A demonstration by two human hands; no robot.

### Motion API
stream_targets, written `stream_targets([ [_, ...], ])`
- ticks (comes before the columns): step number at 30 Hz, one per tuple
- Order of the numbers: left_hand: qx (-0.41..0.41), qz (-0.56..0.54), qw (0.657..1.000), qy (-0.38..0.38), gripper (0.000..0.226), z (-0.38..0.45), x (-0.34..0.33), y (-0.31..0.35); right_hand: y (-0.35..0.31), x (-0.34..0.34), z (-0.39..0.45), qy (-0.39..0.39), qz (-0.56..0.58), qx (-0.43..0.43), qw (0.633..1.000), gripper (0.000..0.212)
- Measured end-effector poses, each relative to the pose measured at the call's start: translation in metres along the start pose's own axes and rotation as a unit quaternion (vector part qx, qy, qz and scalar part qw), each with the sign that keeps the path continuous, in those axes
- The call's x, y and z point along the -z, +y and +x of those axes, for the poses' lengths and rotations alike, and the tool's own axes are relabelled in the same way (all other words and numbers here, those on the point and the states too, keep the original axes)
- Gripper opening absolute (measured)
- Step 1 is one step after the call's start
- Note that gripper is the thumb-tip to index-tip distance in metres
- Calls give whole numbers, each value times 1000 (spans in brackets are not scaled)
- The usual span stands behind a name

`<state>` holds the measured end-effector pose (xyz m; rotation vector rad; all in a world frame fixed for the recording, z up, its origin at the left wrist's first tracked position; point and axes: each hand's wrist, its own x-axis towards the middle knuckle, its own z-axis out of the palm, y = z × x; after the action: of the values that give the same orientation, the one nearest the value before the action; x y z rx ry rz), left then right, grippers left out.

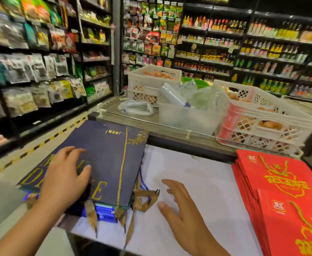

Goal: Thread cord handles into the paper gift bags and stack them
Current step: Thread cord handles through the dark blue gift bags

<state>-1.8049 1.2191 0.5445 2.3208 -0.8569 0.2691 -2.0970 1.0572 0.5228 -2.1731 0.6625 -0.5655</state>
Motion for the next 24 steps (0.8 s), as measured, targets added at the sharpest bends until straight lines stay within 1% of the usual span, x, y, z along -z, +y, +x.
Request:
stream_targets([
  [2, 56, 54, 996, -44, 55, 5, 0, -28, -6, -16, 14, -19, 40, -26, 999, 43],
  [3, 65, 79, 993, -59, 61, 4, -2, -37, -8, -23, 21, -24, 52, -37, 998, 43],
  [5, 52, 117, 989, -68, 73, 2, -4, -45, -15, -36, 33, -31, 70, -64, 995, 44],
  [8, 4, 158, 984, -78, 81, -5, -3, -41, -31, -47, 44, -38, 89, -84, 992, 44],
  [10, -27, 168, 981, -89, 78, -11, -1, -33, -37, -49, 45, -20, 96, -89, 991, 46],
  [14, -55, 153, 983, -85, 69, -35, 6, -16, -23, -41, 43, 37, 23, -87, 995, 63],
  [16, -80, 145, 983, -81, 62, -50, 7, -8, -14, -30, 40, 59, 2, -98, 993, 56],
  [19, -123, 104, 983, -89, 45, -74, 10, 6, 5, -12, 34, 128, -38, -91, 987, 31],
  [20, -135, 88, 983, -93, 40, -79, 12, 10, 11, -5, 33, 148, -55, -91, 983, 26],
  [22, -148, 51, 983, -100, 35, -81, 18, 18, 23, 8, 30, 169, -89, -99, 977, 22],
  [24, -149, 9, 984, -95, 34, -71, 21, 21, 30, 19, 28, 160, -109, -120, 974, 20],
])
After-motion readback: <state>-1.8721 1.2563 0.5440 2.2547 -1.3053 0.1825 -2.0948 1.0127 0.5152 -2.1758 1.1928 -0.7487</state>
